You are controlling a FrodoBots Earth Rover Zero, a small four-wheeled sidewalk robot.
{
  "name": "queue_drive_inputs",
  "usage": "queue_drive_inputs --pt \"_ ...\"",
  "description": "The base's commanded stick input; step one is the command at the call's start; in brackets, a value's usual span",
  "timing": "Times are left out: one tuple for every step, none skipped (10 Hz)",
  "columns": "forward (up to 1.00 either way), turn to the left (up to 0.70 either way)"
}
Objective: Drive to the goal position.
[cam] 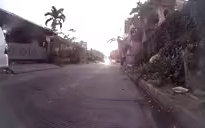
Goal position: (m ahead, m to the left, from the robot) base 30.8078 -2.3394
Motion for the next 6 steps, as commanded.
queue_drive_inputs --pt "0.71 0.0" --pt "0.74 0.0" --pt "0.78 0.0" --pt "0.81 0.0" --pt "0.84 0.0" --pt "0.87 0.0"
